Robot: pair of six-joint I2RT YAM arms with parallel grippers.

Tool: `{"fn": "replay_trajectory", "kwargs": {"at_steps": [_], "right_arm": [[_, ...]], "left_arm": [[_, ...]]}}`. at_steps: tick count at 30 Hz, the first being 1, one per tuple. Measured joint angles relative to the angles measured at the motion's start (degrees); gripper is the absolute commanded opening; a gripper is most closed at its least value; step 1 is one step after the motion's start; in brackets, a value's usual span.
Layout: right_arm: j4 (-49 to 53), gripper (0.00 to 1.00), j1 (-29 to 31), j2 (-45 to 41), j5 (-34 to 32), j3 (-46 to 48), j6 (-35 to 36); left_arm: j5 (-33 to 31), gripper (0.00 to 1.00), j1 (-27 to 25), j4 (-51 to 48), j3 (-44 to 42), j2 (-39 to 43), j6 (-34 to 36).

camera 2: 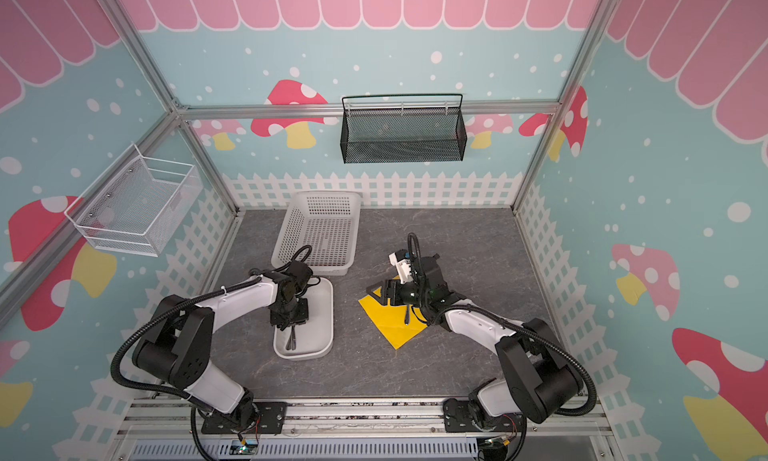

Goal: Place the utensils on the paper napkin and roll it up
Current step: 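Move the left gripper back over the tray while the right gripper shifts toward the napkin, then lower the left gripper onto the fork in the tray and close on it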

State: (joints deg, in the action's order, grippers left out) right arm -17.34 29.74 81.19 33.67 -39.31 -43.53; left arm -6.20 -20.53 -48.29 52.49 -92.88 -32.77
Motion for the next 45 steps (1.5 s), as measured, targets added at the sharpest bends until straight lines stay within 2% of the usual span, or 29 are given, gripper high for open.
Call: {"fn": "replay_trajectory", "kwargs": {"at_steps": [6, 12, 16, 23, 28, 31, 38, 45], "right_arm": [[0.26, 0.74, 0.0, -0.17, -0.79, 0.0, 0.13], [0.83, 0.74, 0.0, -0.42, -1.36, 0.0, 0.37], [1.57, 0.74, 0.0, -0.59, -1.73, 0.0, 0.61], [2.89, 0.74, 0.0, -1.07, -2.75, -0.02, 1.46], [4.2, 0.74, 0.0, -1.07, -3.21, -0.68, 2.12], [4.57, 0.74, 0.0, -1.07, -3.3, -1.09, 2.56], [5.84, 0.74, 0.0, -1.09, -3.76, -1.29, 2.8], [6.01, 0.74, 0.0, -1.36, -4.37, -1.38, 2.8]], "left_arm": [[1.2, 0.2, -0.22, 1.46, -0.57, 0.35, 0.33], [2.84, 0.18, -2.32, 2.03, -1.11, 1.29, 0.74], [3.48, 0.13, -5.73, 2.29, -1.09, 1.7, 1.09], [3.89, 0.1, -10.36, 2.51, -0.87, 1.62, -0.02], [3.87, 0.19, -10.62, 2.51, -0.81, 1.6, -0.46], [4.07, 0.2, -10.27, 2.49, -0.81, 1.6, -0.39], [5.29, 0.11, -8.07, 2.45, -0.66, 1.62, 0.2], [6.21, 0.11, -7.85, 1.22, 0.09, 5.18, 0.28]]}}
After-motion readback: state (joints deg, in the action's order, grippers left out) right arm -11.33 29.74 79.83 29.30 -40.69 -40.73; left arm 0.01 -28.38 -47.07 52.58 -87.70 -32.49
